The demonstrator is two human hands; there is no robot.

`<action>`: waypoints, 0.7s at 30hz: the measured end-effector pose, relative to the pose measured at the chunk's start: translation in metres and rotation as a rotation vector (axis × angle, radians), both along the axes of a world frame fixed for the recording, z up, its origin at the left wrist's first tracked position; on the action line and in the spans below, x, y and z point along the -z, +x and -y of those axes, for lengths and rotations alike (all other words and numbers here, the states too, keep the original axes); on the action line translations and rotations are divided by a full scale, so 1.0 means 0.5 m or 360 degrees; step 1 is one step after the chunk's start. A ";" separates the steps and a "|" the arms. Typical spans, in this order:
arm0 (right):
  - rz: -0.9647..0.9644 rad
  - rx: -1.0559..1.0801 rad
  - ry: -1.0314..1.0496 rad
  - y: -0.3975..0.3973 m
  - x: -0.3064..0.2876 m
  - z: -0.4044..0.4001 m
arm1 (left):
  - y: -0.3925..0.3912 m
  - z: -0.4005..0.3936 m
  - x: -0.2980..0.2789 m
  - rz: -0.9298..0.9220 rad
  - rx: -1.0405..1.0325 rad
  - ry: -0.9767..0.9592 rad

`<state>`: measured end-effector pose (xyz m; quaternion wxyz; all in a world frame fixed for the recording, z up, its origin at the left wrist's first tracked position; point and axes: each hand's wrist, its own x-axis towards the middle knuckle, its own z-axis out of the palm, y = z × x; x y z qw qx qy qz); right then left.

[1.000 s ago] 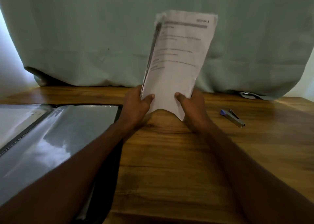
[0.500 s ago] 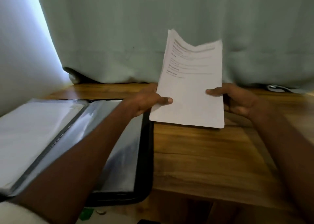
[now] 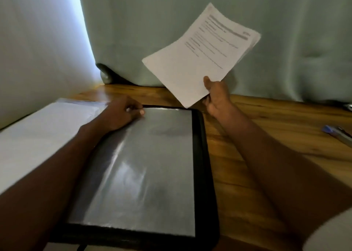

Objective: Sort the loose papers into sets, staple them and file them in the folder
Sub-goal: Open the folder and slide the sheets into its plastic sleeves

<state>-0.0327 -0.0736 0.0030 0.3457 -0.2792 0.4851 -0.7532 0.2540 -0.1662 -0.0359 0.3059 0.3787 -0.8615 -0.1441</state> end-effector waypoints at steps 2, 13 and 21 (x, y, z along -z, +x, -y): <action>0.0014 0.0044 -0.0050 0.010 0.022 0.040 | -0.005 0.002 0.010 -0.0032 0.0010 -0.0078; 0.0364 -0.0084 -0.0182 -0.025 0.069 0.086 | -0.028 0.014 -0.013 0.0041 -0.0112 -0.0028; 0.0388 0.0100 -0.0165 -0.007 0.015 0.100 | -0.077 0.032 -0.043 -0.0139 0.0186 0.0324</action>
